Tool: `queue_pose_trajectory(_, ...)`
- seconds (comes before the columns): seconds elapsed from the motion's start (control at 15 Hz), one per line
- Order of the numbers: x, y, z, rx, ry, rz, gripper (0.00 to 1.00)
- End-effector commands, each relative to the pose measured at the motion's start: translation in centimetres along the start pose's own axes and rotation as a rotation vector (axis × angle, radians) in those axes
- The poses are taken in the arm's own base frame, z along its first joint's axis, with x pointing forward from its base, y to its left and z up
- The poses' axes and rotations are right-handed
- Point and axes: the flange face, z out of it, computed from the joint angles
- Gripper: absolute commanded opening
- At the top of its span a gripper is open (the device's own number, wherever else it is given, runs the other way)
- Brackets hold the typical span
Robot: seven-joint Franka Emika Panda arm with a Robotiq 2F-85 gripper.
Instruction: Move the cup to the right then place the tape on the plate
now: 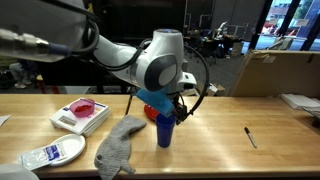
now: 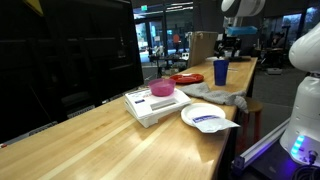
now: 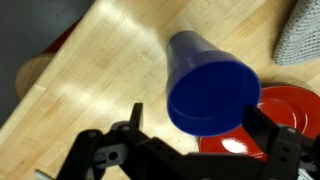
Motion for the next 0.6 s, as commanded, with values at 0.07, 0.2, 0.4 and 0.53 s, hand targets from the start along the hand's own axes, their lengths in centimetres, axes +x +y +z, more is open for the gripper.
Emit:
queue_pose_trajectory(0.07,0.4,-2.2,-3.2,-0.023,0.076,-0.091,1.00)
queue_pose_trajectory(0.2,0.7,-3.4,-4.7,-0.042,0.114,-0.149,1.00)
queue_pose_trajectory(0.4,1.0,-6.5,-6.5,-0.036,0.165,-0.307,1.00)
queue_pose_trajectory(0.53,1.1,-9.2,-6.9,-0.023,0.187,-0.414,1.00)
